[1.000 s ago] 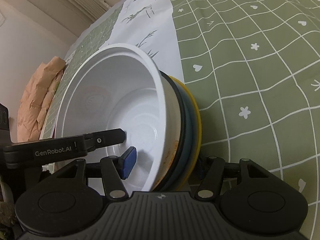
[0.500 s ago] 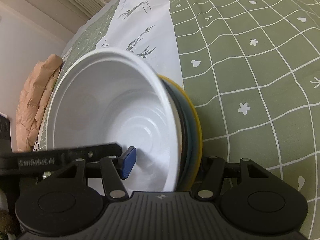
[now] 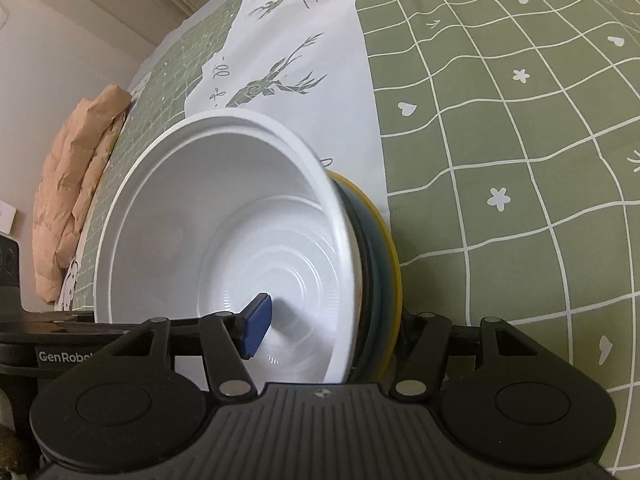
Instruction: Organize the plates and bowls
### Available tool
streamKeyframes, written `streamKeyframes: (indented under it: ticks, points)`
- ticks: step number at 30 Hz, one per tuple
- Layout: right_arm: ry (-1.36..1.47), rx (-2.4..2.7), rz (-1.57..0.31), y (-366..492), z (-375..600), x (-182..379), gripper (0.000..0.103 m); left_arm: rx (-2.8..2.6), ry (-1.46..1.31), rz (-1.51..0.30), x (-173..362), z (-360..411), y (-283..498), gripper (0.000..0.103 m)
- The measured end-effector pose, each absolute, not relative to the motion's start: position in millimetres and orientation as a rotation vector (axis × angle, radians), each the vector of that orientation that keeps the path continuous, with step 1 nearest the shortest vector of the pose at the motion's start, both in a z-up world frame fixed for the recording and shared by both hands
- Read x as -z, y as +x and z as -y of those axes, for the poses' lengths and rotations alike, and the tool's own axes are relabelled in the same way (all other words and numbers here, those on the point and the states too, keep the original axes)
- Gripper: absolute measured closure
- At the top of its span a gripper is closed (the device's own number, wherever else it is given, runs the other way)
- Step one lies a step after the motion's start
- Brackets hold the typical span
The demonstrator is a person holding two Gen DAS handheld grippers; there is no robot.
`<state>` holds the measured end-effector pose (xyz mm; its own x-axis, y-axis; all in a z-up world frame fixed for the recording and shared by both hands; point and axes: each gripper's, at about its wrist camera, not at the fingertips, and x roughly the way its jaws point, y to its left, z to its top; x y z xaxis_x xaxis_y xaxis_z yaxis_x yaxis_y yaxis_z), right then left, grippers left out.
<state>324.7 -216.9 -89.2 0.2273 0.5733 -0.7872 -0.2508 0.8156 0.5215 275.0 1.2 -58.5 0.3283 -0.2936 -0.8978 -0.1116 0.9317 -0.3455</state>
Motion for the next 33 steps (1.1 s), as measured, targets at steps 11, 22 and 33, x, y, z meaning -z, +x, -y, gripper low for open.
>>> streamKeyframes:
  ticks: [11, 22, 33]
  points:
    - [0.31, -0.573, -1.179, 325, 221, 89, 0.041, 0.127, -0.319, -1.232, 54, 7, 278, 0.052]
    - [0.285, -0.552, -1.158, 326, 219, 87, 0.041, 0.136, -0.325, -1.227, 52, 4, 280, 0.052]
    - [0.266, -0.546, -1.183, 320, 211, 88, 0.035, 0.156, -0.341, -1.22, 53, -1, 276, 0.052]
